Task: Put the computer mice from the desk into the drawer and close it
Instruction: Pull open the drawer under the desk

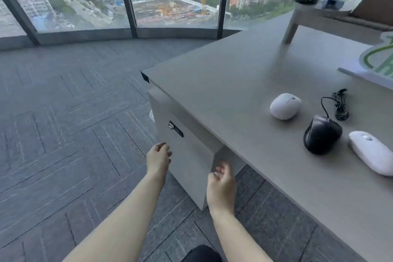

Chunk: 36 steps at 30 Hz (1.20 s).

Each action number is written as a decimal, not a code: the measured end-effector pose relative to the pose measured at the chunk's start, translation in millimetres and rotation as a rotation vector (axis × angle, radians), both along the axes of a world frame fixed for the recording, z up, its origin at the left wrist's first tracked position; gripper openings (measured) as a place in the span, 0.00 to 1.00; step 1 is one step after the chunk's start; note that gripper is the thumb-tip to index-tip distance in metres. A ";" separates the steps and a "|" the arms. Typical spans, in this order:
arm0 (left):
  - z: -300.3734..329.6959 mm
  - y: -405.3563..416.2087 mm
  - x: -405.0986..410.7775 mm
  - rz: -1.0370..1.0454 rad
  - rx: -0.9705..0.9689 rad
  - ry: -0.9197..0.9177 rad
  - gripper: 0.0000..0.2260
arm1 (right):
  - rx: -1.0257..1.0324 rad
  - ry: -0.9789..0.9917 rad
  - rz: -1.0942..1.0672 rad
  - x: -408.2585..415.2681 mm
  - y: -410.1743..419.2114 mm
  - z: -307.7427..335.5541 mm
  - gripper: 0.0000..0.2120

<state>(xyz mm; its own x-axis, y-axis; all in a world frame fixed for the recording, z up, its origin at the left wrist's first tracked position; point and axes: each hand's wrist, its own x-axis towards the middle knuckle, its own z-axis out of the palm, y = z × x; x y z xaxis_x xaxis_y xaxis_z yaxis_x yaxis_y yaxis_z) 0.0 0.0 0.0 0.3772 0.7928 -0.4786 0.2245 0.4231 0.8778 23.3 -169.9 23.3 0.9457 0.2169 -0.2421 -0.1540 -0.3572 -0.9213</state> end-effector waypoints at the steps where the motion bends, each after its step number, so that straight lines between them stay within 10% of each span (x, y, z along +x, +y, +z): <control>1: -2.1 3.7 7.2 0.007 -0.017 -0.002 0.16 | 0.009 0.013 -0.003 3.5 2.2 -2.3 0.21; 20: -16.1 51.0 77.8 0.158 -0.067 -0.026 0.08 | -0.051 -0.017 0.021 7.9 8.9 -2.9 0.11; 36: -7.2 70.6 -139.8 0.309 -0.073 0.053 0.12 | -0.140 0.069 0.604 -113.0 25.0 -13.4 0.20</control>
